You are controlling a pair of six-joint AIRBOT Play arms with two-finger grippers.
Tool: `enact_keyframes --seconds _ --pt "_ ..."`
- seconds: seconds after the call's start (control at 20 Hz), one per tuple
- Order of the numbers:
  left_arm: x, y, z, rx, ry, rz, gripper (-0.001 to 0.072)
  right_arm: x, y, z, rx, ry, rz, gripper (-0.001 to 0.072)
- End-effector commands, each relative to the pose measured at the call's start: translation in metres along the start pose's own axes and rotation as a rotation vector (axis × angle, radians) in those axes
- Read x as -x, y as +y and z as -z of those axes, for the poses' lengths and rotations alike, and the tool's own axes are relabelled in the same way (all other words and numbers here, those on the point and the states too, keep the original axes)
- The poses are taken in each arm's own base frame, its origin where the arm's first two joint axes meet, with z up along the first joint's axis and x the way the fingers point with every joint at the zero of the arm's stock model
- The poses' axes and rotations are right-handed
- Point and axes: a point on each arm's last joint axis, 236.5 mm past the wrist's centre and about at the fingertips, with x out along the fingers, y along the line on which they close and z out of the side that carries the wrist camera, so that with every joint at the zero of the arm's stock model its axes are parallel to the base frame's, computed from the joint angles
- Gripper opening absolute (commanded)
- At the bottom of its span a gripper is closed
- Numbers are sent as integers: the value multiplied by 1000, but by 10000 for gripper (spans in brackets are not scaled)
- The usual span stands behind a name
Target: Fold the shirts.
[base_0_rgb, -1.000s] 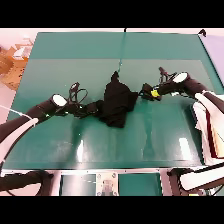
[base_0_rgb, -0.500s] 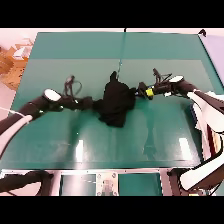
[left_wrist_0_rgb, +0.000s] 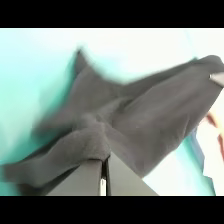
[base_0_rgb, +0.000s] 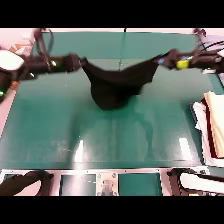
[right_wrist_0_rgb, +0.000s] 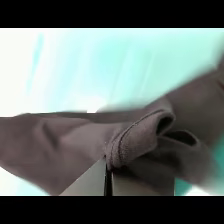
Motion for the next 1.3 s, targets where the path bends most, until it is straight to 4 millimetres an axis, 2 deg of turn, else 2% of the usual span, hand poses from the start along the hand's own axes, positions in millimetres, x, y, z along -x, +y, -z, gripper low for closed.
enact_keyframes --seconds 0.0,0.15,0.25,0.35,0.4,0.45,0.55,0.65,0.8,0.95,1.1,1.2,1.25 --pt "53 -68 -66 -152 -156 72 20 82 63 -30 210 -180 62 13" --pt "103 -122 -105 -266 -283 121 20 132 108 -36 369 -293 122 13" --pt "129 -146 -119 -332 -335 129 20 159 128 -44 439 -389 176 13" --pt "142 -149 -127 -389 -366 87 20 173 134 -50 473 -447 218 13" --pt "142 -142 -129 -400 -366 53 19 173 133 -50 473 -447 223 13" --pt "136 -126 -128 -397 -349 0 19 170 128 -49 458 -437 221 13" --pt "116 -88 -125 -376 -296 -101 20 156 109 -46 414 -403 222 13" --pt "81 -50 -114 -347 -216 -154 20 131 82 -39 350 -338 214 14" --pt "13 12 -89 -273 -77 -188 20 69 33 -19 245 -221 196 14" --pt "-59 80 -50 -162 45 -214 20 -3 -27 6 126 -125 216 14" --pt "-113 124 -13 -26 108 -193 21 -60 -87 28 33 -55 263 14" --pt "-133 140 7 36 142 -186 23 -83 -122 42 -19 -22 298 15" --pt "-138 146 16 45 165 -188 264 -89 -134 50 -41 -2 307 18"
